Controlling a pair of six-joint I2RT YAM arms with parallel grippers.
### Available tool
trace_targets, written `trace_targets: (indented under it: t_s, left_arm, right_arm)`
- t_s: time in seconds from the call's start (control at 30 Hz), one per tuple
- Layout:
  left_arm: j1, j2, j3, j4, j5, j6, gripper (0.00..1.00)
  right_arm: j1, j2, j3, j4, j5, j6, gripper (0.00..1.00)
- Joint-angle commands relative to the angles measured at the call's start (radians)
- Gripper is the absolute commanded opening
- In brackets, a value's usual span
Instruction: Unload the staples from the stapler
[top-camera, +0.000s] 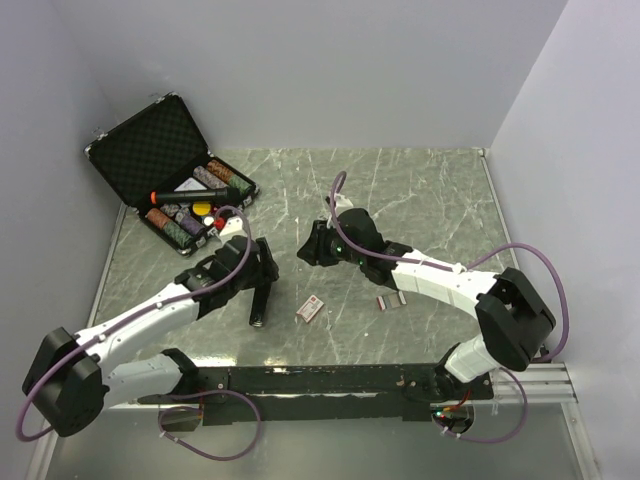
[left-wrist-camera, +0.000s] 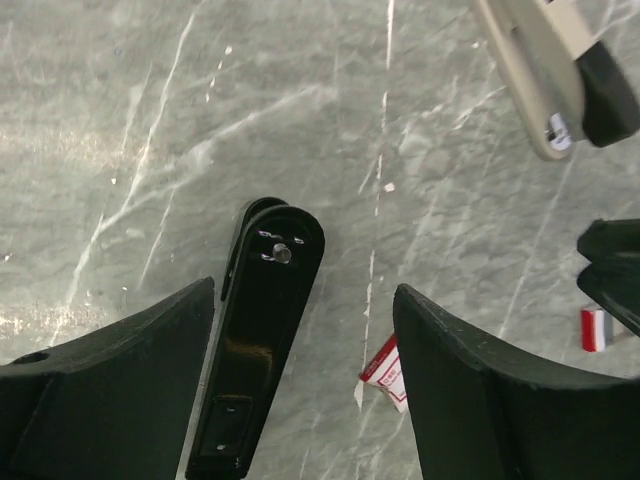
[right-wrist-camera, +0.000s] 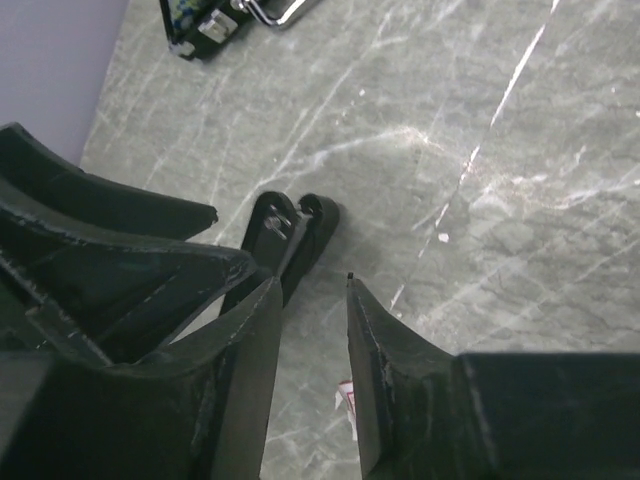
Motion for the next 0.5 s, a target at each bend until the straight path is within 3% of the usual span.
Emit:
trace_targets:
  t_s: [0.0, 0.47]
  left_arm:
    - [-0.026, 0.039, 0.006, -0.022, -0.036, -0.042, 0.76]
    - [-0.138, 0.199, 0.032, -0.079, -0.186, -0.085, 0.74]
  right_arm:
    - [-0.003, -0.03, -0.017, 0.0, -0.016, -0.014, 0.41]
    - [-0.004, -0.008, -0.038, 0.026, -0.051, -0.002, 0.42]
